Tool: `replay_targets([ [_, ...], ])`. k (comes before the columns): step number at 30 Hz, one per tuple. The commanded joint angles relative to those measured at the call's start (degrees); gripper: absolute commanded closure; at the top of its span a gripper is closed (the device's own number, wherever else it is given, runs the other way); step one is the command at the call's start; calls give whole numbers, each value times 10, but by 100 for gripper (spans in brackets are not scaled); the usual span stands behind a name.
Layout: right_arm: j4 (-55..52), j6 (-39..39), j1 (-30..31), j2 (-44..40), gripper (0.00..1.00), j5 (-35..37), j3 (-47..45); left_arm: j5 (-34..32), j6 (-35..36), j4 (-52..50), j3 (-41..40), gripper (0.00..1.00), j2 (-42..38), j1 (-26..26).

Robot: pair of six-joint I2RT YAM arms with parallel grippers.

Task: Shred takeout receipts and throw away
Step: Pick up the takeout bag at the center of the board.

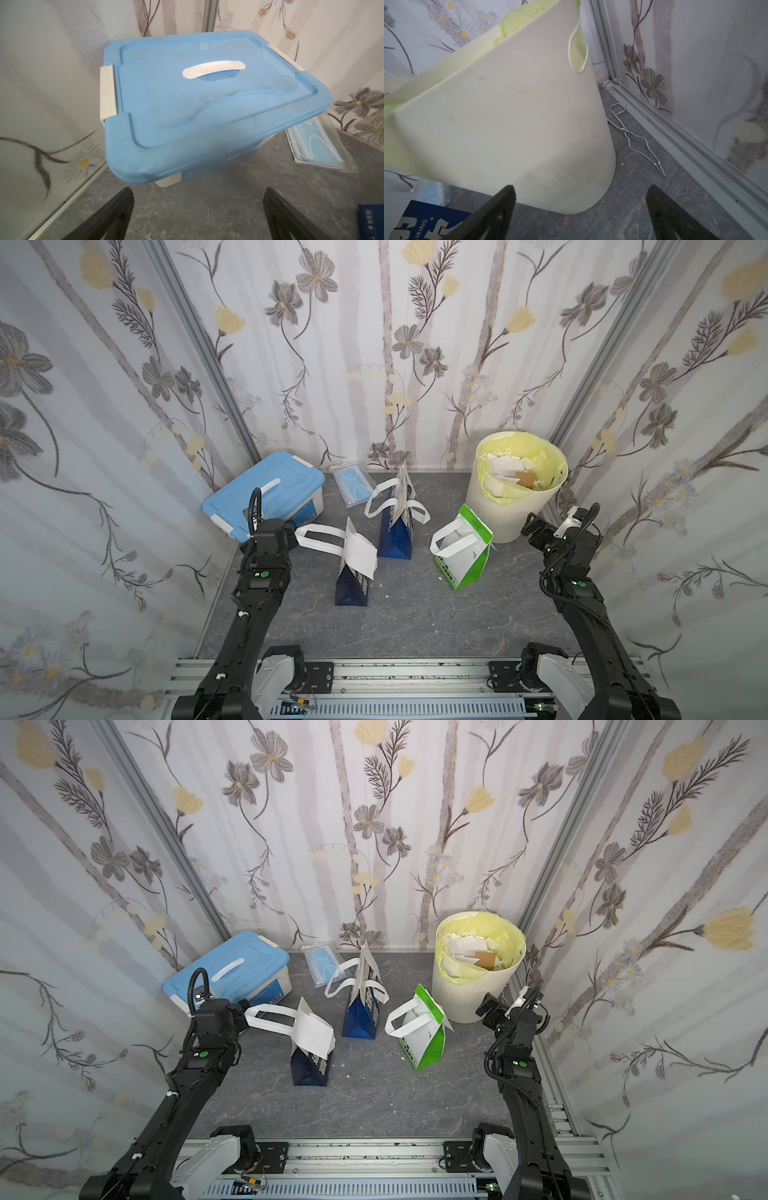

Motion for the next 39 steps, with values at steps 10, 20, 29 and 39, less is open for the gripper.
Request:
replay_targets([
  [10, -144, 28, 22, -69, 3, -89, 72, 6, -119, -330, 154, 10, -120, 4],
  [20, -281, 61, 89, -58, 8, -96, 168, 145, -177, -516, 504, 13, 93, -108],
  [29, -346, 64, 139, -33, 13, -109, 237, 132, -237, -638, 741, 13, 312, -338],
  [39, -355, 62, 164, -31, 13, -70, 246, 38, -196, -830, 961, 13, 538, -419],
])
